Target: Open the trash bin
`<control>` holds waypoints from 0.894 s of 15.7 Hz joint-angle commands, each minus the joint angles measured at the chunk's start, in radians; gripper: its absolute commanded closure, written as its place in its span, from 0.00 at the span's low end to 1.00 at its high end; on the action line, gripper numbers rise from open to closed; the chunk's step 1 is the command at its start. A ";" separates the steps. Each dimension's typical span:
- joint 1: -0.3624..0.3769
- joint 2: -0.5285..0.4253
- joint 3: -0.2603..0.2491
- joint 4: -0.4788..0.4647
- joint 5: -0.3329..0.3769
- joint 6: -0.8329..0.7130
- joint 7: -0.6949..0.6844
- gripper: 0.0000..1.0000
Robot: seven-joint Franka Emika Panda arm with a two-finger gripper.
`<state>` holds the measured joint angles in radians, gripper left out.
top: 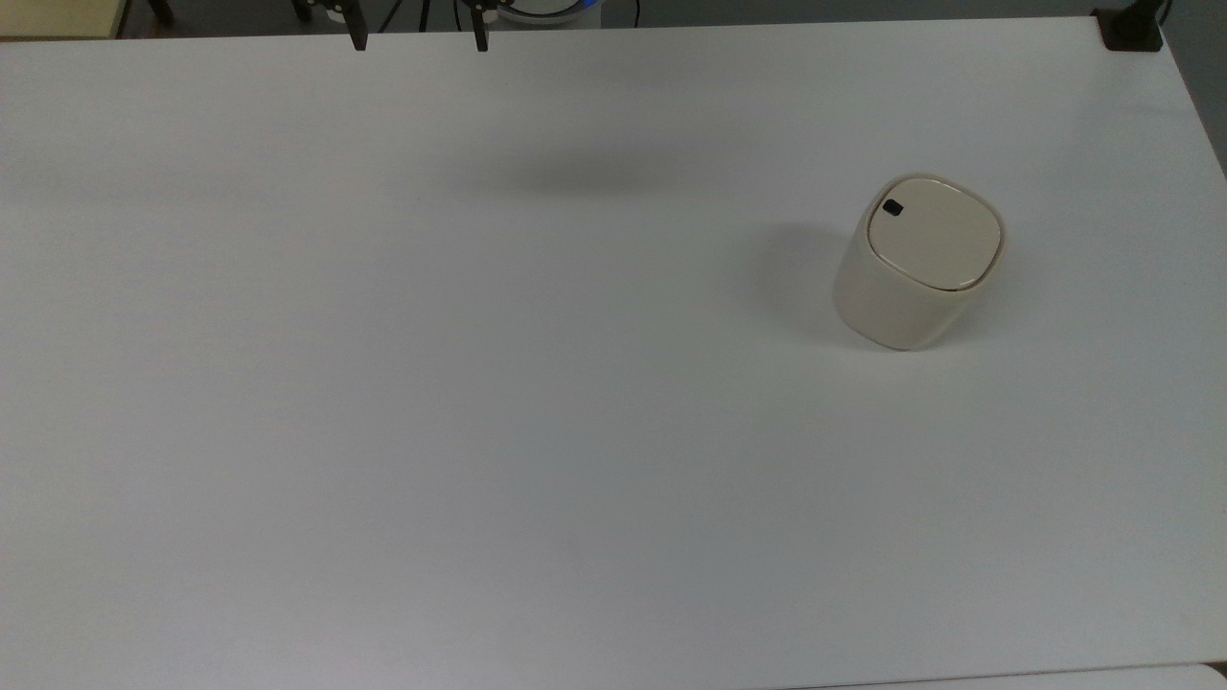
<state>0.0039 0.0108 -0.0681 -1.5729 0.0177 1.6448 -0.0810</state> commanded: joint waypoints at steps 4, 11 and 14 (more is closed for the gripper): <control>0.019 -0.006 -0.012 -0.001 -0.010 0.001 0.014 0.00; 0.019 -0.003 -0.010 -0.006 -0.007 0.003 -0.025 0.00; 0.019 -0.002 -0.009 -0.016 -0.007 0.000 -0.146 0.00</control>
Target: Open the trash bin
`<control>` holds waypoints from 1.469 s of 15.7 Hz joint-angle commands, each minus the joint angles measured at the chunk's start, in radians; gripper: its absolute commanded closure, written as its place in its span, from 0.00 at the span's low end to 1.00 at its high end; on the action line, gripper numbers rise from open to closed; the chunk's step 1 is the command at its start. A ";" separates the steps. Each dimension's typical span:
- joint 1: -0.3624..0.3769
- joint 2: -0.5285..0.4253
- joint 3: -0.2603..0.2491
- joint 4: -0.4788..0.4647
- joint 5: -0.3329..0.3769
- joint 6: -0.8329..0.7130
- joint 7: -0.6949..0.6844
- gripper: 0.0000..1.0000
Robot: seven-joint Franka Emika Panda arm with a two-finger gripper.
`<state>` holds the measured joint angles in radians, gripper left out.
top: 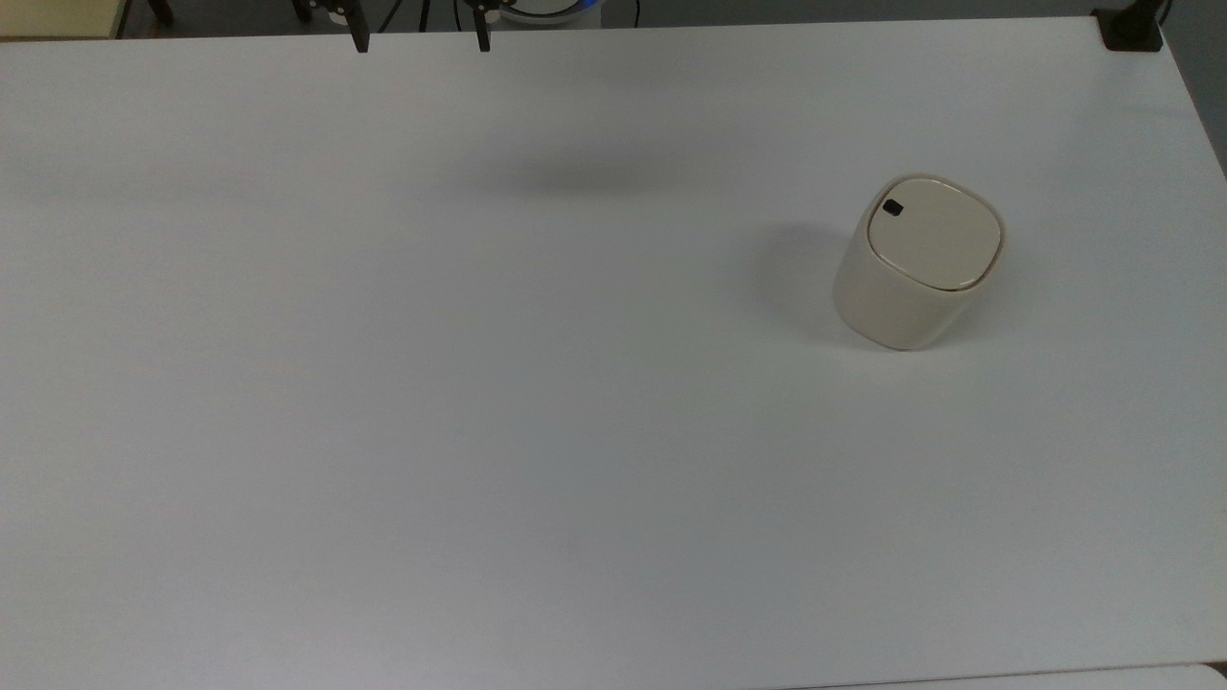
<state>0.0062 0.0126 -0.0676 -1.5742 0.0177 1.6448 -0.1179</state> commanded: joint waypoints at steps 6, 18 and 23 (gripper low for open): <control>0.014 -0.002 0.058 -0.012 -0.005 -0.023 -0.119 0.00; 0.066 0.039 0.336 0.013 -0.018 0.000 0.452 0.42; 0.162 0.125 0.334 0.019 -0.022 0.076 0.659 0.92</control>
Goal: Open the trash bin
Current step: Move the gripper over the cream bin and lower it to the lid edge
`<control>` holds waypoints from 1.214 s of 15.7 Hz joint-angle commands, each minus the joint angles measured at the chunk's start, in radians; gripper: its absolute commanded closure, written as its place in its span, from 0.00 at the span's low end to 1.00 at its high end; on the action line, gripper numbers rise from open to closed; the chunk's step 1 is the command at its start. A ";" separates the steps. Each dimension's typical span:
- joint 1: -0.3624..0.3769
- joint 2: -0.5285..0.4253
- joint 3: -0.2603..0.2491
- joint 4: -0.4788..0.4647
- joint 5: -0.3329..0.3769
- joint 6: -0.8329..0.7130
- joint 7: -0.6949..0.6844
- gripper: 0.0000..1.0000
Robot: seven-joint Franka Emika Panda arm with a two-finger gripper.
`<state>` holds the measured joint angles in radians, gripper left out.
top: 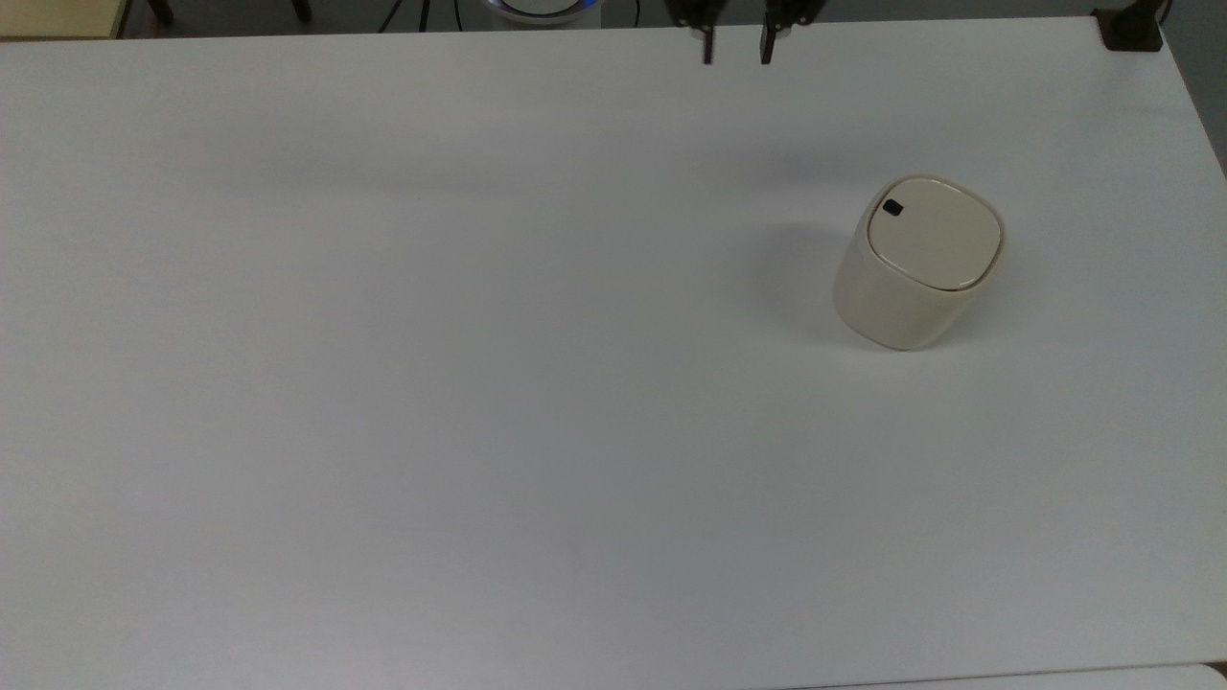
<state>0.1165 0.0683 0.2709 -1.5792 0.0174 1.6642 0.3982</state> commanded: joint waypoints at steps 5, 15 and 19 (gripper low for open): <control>0.126 0.159 -0.004 0.024 -0.034 0.138 0.253 1.00; 0.233 0.234 -0.002 0.021 -0.149 0.322 0.519 1.00; 0.264 0.287 -0.002 0.022 -0.169 0.339 0.541 1.00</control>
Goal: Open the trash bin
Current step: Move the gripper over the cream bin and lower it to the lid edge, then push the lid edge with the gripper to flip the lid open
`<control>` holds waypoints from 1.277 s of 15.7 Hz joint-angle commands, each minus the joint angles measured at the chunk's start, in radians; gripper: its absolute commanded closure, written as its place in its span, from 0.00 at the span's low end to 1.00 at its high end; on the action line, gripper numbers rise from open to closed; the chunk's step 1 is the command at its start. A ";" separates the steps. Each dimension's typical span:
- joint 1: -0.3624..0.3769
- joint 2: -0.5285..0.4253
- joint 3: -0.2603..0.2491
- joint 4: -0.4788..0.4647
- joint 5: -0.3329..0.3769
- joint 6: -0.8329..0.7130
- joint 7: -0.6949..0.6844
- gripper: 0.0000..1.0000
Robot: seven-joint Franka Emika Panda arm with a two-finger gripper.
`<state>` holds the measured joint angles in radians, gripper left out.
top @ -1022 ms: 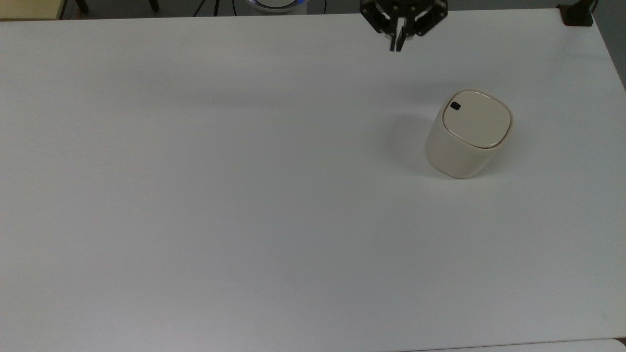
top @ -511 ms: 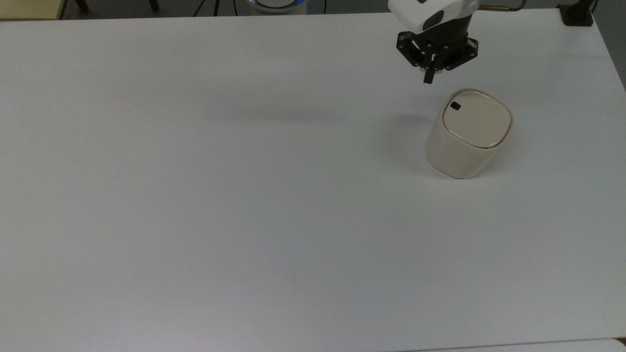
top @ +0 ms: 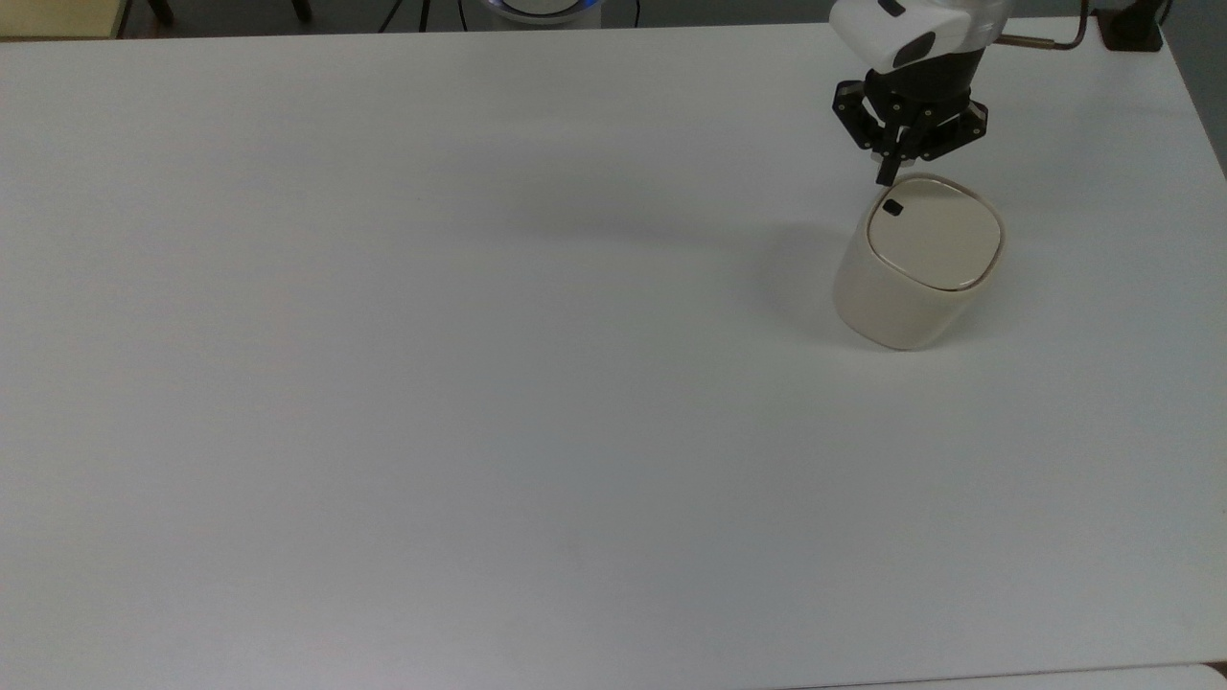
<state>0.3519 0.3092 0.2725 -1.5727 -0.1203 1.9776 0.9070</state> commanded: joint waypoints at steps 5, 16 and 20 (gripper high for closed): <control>0.035 0.083 -0.004 0.016 -0.090 0.070 0.092 1.00; 0.006 0.002 -0.006 0.028 -0.085 0.092 0.089 1.00; -0.042 -0.082 -0.006 0.031 -0.055 0.000 0.034 1.00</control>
<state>0.3416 0.3150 0.2710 -1.5179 -0.2027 2.0409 0.9777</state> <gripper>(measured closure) 0.991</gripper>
